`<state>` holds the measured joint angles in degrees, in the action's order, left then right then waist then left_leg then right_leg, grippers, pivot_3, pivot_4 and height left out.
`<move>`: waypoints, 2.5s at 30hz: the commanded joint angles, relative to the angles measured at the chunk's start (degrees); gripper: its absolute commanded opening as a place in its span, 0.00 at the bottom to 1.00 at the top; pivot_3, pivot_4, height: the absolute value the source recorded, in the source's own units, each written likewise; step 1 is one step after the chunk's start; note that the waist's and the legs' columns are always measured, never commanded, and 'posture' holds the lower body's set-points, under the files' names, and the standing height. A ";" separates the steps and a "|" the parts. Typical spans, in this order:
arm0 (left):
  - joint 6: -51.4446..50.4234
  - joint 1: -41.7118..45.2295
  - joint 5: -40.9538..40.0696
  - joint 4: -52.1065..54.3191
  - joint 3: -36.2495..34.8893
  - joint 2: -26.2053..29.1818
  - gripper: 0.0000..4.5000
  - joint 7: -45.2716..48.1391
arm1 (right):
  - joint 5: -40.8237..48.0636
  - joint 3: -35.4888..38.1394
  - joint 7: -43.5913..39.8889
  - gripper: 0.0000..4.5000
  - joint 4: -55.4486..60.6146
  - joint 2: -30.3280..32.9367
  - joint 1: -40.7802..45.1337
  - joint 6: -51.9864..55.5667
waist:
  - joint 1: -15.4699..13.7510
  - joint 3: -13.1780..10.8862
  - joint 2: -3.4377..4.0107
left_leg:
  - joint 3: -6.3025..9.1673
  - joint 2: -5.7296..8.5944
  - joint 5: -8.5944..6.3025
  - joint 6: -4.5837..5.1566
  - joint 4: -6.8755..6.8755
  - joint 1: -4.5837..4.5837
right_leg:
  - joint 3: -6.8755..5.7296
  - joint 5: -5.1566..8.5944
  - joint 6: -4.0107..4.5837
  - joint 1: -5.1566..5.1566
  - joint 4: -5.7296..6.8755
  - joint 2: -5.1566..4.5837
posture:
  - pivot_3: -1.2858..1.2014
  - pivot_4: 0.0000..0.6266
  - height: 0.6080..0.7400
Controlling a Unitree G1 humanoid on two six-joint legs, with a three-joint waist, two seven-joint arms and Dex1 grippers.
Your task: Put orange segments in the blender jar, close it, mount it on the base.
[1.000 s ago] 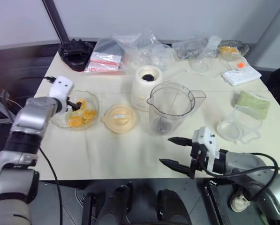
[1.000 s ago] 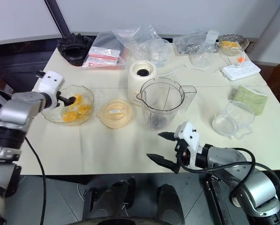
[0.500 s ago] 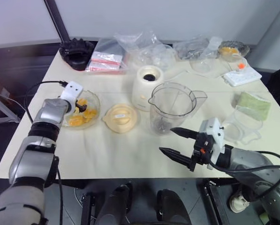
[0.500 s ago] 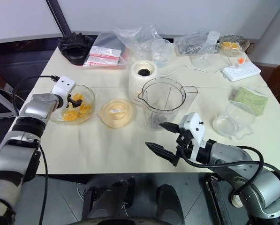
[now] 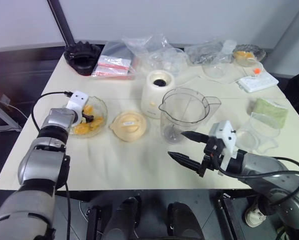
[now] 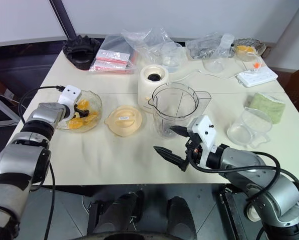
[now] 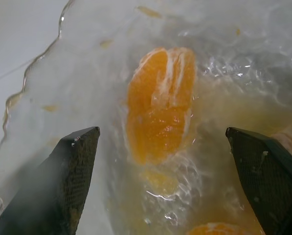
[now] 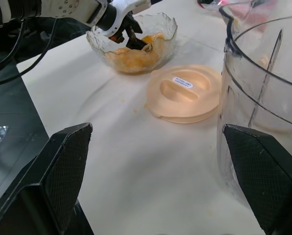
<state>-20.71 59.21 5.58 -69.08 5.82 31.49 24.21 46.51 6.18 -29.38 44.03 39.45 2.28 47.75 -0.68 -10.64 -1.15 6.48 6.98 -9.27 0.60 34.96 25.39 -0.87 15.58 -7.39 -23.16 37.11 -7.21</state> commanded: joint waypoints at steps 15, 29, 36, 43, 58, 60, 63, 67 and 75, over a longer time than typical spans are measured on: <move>3.37 2.16 1.53 -1.35 -1.52 0.11 0.02 -3.17 | -1.55 -0.73 -1.34 1.00 0.96 -0.13 -2.49 -3.51 | -0.03 0.01 -0.02 | 0.01 0.00 -0.01 -0.01 0.09 0.05 | 0.00 -0.06 -0.03 0.01 0.00 0.02 | 0.52 0.24 1.00; -36.86 -13.68 -0.78 56.81 -2.62 10.20 0.02 8.04 | -5.46 -1.33 -5.10 1.00 -2.50 0.16 -3.76 -7.28 | 1.21 -0.03 -0.08 | 0.01 -0.06 -0.03 0.03 0.07 0.05 | 0.19 -0.06 -0.01 -0.07 0.10 0.11 | 0.52 0.24 1.00; -31.29 -14.99 -0.26 51.46 -1.59 8.82 0.18 5.82 | -6.36 -2.04 -6.84 1.00 -3.96 0.33 -2.48 -7.56 | 1.10 -0.02 -0.08 | 0.03 -0.24 -0.06 -0.03 0.10 -0.02 | 0.21 -0.12 0.11 -0.07 0.06 0.22 | 0.52 0.24 1.00; -11.48 -9.05 5.65 34.29 7.49 8.23 0.74 8.37 | -7.16 -2.68 -6.75 1.00 -4.27 -0.35 -1.88 -7.66 | -0.03 -0.03 -0.09 | -0.02 -0.24 -0.06 -0.03 0.09 0.04 | 0.24 -0.14 0.13 -0.17 -0.02 0.19 | 0.52 0.24 1.00; 7.50 1.05 8.50 3.57 7.10 1.27 0.74 0.22 | -7.47 -2.47 -2.75 1.00 -1.72 -2.26 -4.46 -7.63 | 0.04 -0.04 -0.12 | -0.05 -0.22 -0.03 0.02 0.10 0.08 | 0.19 -0.15 0.11 -0.13 -0.01 0.27 | 0.52 0.24 1.00; 8.01 1.78 8.50 1.00 6.80 0.75 0.74 -1.23 | -7.54 -2.19 -2.87 1.00 -1.83 -2.15 -4.77 -7.91 | -0.02 -0.03 -0.12 | -0.05 -0.22 -0.02 0.04 0.12 0.08 | 0.16 -0.15 0.10 -0.11 -0.01 0.28 | 0.52 0.24 1.00; 9.01 2.24 8.90 -1.50 6.78 0.51 0.74 -2.34 | -7.63 -2.06 -2.99 1.00 -1.89 -2.08 -5.03 -8.18 | -0.02 -0.03 -0.13 | -0.05 -0.21 -0.01 0.05 0.14 0.08 | 0.16 -0.16 0.08 -0.09 -0.01 0.28 | 0.52 0.24 1.00; 11.24 2.36 7.57 -4.49 4.50 -0.55 0.74 -3.79 | -7.90 -2.25 -2.94 1.00 -1.92 -2.21 -5.19 -8.45 | -0.06 -0.02 -0.13 | -0.05 -0.21 -0.03 0.04 0.17 0.07 | 0.15 -0.18 0.06 -0.06 -0.01 0.29 | 0.52 0.24 1.00; 15.74 3.05 7.64 -6.23 2.61 -2.50 0.01 -4.76 | -8.03 -3.37 -2.03 1.00 -2.13 -2.75 -3.24 -7.40 | -0.04 -0.02 -0.15 | -0.05 -0.21 -0.02 0.04 0.20 0.08 | 0.16 -0.19 0.04 -0.06 0.00 0.29 | 0.52 0.24 1.00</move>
<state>-5.83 60.40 13.12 -75.58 9.40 28.55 19.78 38.41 2.75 -31.69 40.21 37.07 -1.51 40.78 -0.72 -10.67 -1.30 6.42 6.77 -9.29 0.65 35.16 25.46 -0.71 15.39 -7.35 -23.22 37.12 -6.92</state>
